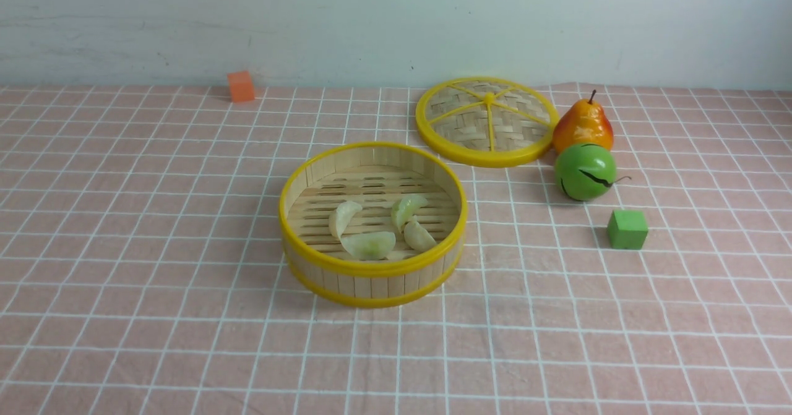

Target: Put the dumplings into the steamer on the table with the pink tablecloth.

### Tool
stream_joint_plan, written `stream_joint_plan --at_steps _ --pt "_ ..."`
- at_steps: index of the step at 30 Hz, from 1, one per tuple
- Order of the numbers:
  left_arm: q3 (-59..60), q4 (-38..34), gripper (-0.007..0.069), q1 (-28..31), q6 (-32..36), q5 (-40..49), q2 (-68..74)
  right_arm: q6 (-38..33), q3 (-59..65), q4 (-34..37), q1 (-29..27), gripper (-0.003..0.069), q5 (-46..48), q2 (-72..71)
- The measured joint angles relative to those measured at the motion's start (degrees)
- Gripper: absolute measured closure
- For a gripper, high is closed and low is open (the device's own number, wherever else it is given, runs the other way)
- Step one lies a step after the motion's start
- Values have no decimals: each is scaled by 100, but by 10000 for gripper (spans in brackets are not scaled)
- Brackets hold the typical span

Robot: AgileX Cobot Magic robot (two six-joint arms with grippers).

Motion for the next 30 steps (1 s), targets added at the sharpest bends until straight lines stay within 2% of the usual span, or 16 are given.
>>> stream_joint_plan --at_steps 4,5,8,9,13,18,25,30 --pt "379 170 503 18 0 -851 -109 0 0 4 0 659 0 0" --pt "740 203 535 147 0 -1553 -224 0 0 4 0 659 0 0" --pt "1148 163 588 472 0 -2388 -371 0 0 4 0 657 0 0" --pt "1439 63 629 772 0 -2896 -489 0 0 6 0 656 0 0" --pt "2223 -262 638 1718 0 -3616 -819 0 0 13 0 651 0 0" --pt "2788 -262 638 2277 0 -3516 -824 0 0 13 0 648 5 0" --pt "2859 -106 638 2321 5 -2606 -824 0 0 17 0 640 5 0" --pt "2871 -107 638 2321 5 -2491 -824 0 0 17 0 633 5 0"
